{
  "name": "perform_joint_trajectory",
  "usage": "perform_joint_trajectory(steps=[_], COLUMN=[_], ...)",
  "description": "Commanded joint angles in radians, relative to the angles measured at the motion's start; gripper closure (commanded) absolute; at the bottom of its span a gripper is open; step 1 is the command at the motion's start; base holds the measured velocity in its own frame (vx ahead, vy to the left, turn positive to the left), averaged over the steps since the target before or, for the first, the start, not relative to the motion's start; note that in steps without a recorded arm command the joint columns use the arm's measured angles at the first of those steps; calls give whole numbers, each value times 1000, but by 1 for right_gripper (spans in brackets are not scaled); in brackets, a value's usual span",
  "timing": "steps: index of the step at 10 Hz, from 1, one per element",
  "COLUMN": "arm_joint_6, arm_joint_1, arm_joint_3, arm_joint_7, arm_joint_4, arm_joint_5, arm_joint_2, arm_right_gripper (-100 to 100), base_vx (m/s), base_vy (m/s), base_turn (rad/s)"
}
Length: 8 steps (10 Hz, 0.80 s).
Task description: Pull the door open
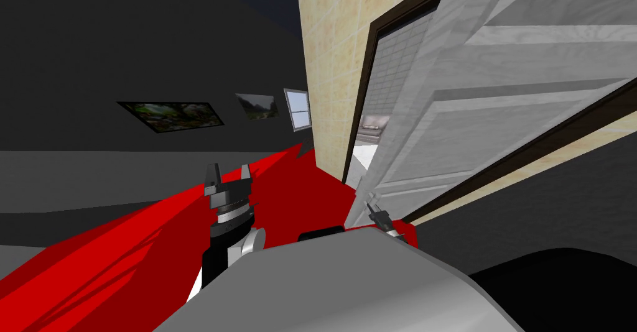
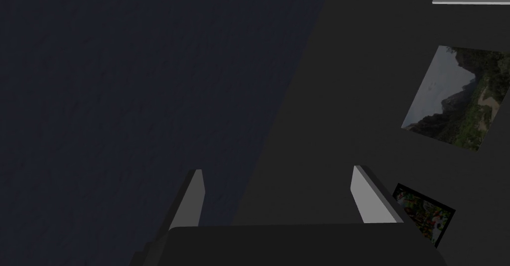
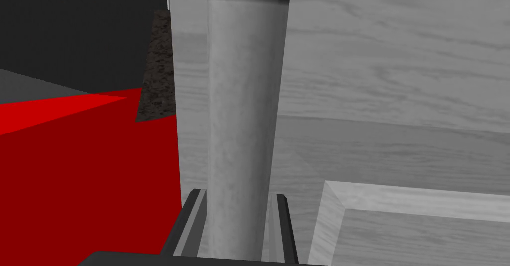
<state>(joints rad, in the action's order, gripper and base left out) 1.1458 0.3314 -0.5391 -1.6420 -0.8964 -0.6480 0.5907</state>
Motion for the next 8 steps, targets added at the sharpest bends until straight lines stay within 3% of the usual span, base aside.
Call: perform_joint_trajectory(steps=[1, 5, 8], arm_joint_6=[50, 149, 193], arm_joint_1=[17, 58, 77], arm_joint_3=[-23, -68, -88], arm_joint_7=[-17, -54, -70], arm_joint_4=[18, 48, 62], arm_joint_5=[18, 55, 72], arm_joint_2=[7, 32, 44], arm_right_gripper=[100, 100, 100], base_vx=[-71, -75, -36], base_vy=[-42, -43, -43], base_turn=[9, 9, 5])
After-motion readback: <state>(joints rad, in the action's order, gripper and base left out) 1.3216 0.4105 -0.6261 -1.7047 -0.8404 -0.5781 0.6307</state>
